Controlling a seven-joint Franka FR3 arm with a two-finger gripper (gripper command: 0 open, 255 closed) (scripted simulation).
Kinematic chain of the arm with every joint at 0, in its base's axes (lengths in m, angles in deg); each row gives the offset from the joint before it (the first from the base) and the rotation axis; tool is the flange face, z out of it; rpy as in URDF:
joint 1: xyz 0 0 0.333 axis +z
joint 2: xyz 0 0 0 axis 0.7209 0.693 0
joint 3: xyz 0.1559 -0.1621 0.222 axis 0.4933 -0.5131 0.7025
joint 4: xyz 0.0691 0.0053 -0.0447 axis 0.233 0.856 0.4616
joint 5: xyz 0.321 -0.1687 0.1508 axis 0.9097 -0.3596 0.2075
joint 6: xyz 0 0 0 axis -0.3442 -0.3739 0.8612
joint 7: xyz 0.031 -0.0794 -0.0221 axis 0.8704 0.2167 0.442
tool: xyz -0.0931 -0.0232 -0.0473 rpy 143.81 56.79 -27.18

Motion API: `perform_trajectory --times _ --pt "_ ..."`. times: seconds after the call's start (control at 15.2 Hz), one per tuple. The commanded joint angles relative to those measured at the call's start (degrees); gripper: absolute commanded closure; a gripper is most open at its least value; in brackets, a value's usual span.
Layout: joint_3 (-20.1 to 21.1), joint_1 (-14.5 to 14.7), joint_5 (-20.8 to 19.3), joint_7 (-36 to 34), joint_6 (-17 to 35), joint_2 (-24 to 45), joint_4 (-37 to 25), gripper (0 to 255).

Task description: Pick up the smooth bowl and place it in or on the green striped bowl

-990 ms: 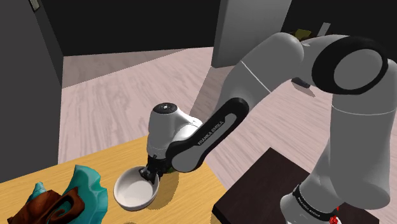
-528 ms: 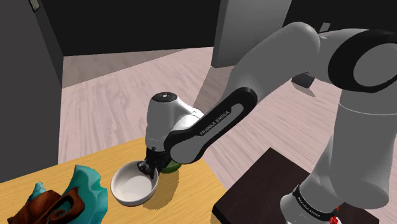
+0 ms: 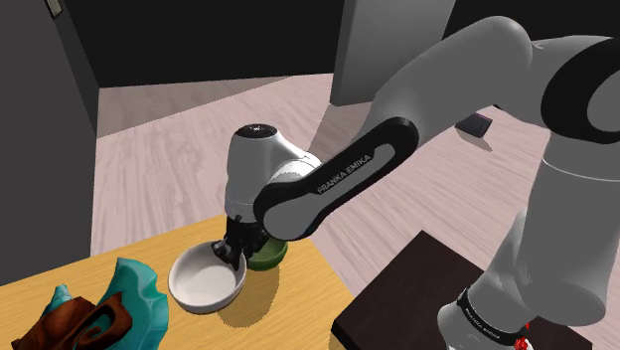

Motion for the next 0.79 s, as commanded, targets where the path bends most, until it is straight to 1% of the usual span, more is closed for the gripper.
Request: perform_trajectory --times 0.0,0.33,0.73 --pt "0.24 -0.3 0.58 0.38 -1.02 -0.99 -0.11 255" --pt "-0.96 -5.67 3.65 8.84 -1.97 -3.55 1.91 255" --pt "-3.31 -11.35 6.09 18.34 -4.02 -5.02 2.11 255"
